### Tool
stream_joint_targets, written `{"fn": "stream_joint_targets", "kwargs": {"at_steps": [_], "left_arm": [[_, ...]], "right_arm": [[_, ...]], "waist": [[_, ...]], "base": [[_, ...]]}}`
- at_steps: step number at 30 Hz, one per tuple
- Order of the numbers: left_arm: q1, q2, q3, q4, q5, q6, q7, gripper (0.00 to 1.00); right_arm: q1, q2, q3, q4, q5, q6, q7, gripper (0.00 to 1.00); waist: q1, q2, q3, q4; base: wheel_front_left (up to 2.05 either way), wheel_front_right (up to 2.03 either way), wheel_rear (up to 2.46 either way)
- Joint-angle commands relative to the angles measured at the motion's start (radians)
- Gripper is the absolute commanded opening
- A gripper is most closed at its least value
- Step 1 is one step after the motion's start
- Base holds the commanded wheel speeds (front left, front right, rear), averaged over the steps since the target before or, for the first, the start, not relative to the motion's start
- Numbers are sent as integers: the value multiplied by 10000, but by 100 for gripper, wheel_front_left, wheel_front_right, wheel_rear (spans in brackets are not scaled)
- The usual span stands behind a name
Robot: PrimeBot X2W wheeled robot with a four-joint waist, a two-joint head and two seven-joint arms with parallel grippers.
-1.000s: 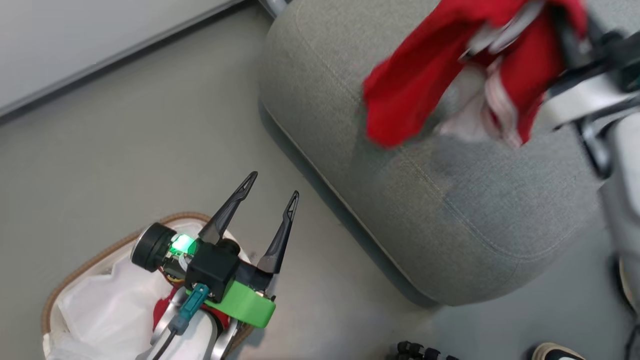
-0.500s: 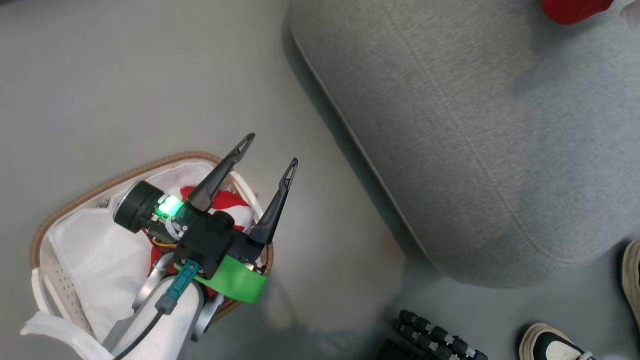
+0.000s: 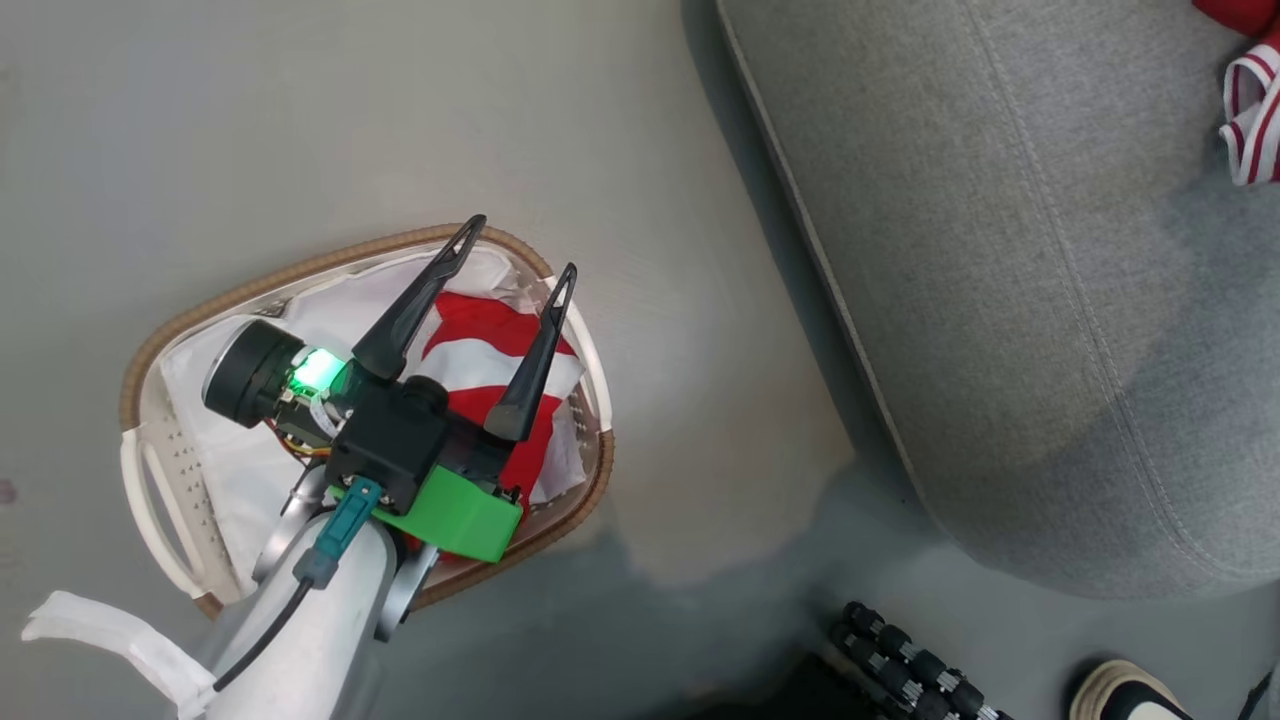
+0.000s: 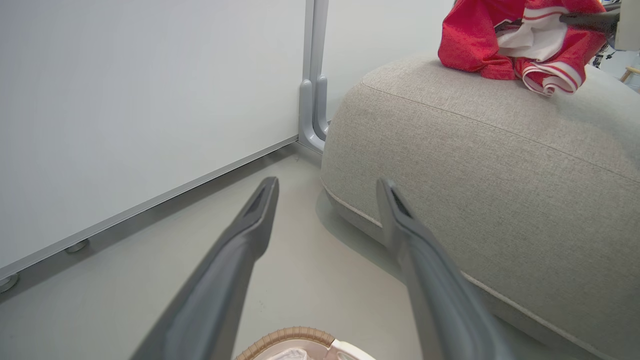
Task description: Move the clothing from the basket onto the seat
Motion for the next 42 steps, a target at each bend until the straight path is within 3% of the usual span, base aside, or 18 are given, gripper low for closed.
{"fn": "stream_joint_targets", "kwargs": {"at_steps": [1,8,15,21,28,42], "left_arm": [[-104,-94,112,10,38,-22,6,100],[292,-451,699,205,19,-23,6,100],[893,-895,1277,564,25,-23,6,100],[1500,-1268,2062,802,122,-17,6,100],[2045,-1502,3111,1254,248,74,5,100],[3002,-1905,4662,1873,293,174,6,100]], "right_arm": [[460,114,-258,-20,28,-14,-20,100],[2129,574,-830,-411,549,-14,-20,100],[3575,874,-614,-901,679,-14,-20,100],[4305,1057,524,-1644,668,-14,-20,100],[4323,1487,2212,-2258,1445,-14,-20,100],[5288,2119,4034,-2455,2672,-14,-19,100]], "waist": [[-2,-1,-284,146],[-2,-1,-1327,279],[-2,-1,-2495,578],[-2,-1,-3330,920],[-2,-1,-3992,1380],[-2,-1,-5210,2559]], "base": [[0,0,0],[0,0,0],[0,0,0],[0,0,0],[0,0,0],[0,0,0]]}}
